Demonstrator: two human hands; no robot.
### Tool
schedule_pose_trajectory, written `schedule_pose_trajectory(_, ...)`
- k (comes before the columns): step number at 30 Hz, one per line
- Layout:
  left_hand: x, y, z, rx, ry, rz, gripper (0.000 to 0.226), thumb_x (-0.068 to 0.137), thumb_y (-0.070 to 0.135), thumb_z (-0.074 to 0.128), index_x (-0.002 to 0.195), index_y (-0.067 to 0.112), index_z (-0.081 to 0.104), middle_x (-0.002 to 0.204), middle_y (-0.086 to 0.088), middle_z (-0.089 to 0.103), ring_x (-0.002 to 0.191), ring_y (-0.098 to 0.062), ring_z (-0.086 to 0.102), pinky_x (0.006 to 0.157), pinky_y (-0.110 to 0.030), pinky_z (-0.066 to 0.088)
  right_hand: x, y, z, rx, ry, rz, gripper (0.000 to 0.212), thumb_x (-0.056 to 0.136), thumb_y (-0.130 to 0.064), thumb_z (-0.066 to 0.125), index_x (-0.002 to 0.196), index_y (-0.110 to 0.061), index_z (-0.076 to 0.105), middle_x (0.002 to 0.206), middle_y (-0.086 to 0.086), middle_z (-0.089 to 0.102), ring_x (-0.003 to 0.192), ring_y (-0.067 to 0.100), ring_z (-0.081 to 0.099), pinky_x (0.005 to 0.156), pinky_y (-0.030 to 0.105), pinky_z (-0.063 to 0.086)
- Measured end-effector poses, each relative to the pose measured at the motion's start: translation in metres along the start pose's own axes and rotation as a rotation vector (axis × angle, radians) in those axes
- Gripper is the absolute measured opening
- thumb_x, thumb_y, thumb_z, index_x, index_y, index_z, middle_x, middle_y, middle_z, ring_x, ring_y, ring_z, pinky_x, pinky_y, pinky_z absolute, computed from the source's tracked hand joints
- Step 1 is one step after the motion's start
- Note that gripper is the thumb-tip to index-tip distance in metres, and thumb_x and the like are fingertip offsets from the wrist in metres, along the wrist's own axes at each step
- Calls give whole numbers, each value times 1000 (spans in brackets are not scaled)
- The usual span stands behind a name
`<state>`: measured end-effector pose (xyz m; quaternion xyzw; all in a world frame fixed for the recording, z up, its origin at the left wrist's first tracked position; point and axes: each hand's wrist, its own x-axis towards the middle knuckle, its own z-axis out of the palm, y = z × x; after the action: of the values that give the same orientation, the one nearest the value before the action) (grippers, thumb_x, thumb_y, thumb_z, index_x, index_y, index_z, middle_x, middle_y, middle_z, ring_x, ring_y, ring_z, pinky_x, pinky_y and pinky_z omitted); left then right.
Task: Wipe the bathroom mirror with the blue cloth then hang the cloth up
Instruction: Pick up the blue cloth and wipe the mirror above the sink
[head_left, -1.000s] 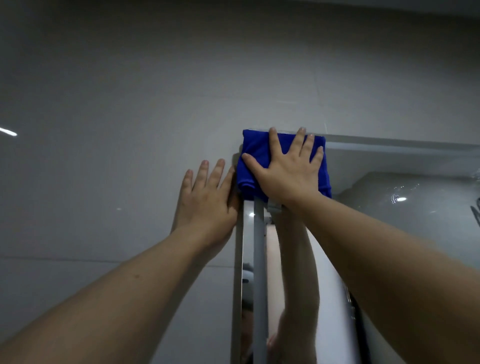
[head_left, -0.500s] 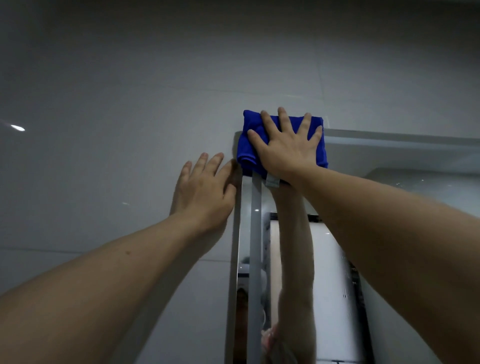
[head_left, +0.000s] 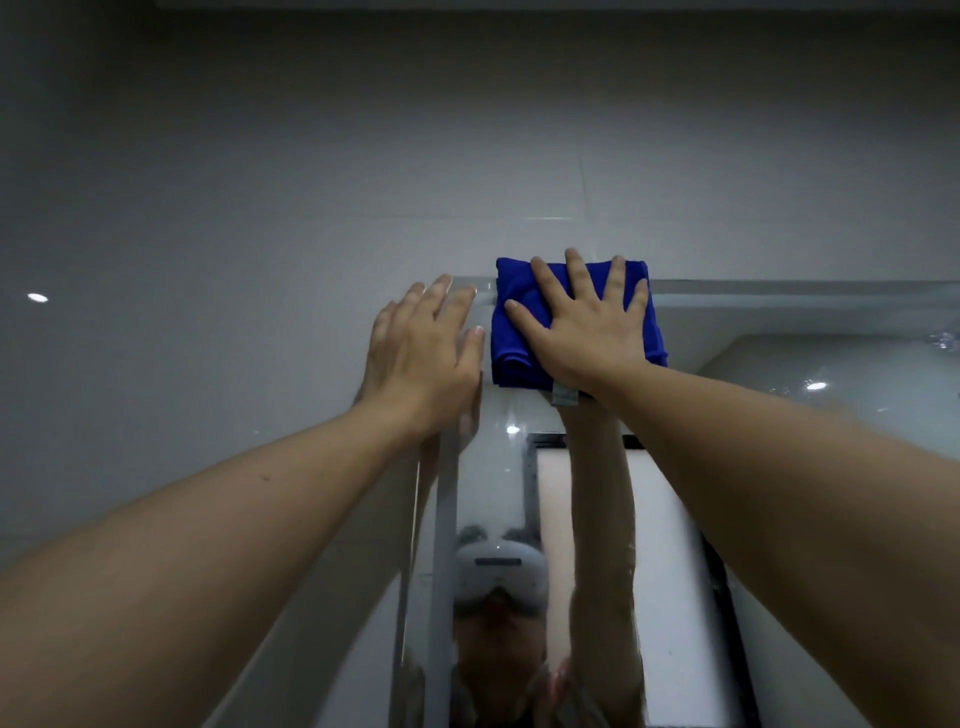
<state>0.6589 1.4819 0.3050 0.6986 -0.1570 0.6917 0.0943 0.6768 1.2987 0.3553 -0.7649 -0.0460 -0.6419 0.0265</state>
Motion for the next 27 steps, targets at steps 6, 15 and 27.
schedule_pose_trajectory(6, -12, 17, 6, 43, -33, 46, 55, 104, 42, 35, 156, 23, 34, 164, -7, 32, 153, -27, 24, 126, -48, 17, -16, 10, 2, 7, 11, 9, 81, 93, -83, 9, 162, -44, -6, 173, -1, -11, 155, 43, -18, 122, 67, -9)
schedule_pose_trajectory(15, -47, 26, 15, 62, -60, 45, 60, 102, 47, 30, 159, 26, 29, 168, -6, 22, 155, -29, 16, 125, -50, 13, -58, 21, 9, 14, 12, 9, 82, 92, -84, 9, 163, -44, -5, 173, -1, -11, 155, 44, -18, 122, 67, -9)
schedule_pose_trajectory(27, -87, 28, 12, 52, -126, -15, 59, 103, 47, 32, 159, 28, 26, 170, -3, 17, 157, -27, 8, 126, -51, 7, -112, 30, 16, 17, -28, 33, 83, 92, -84, 10, 162, -43, -7, 173, 0, -13, 155, 44, -19, 122, 68, -8)
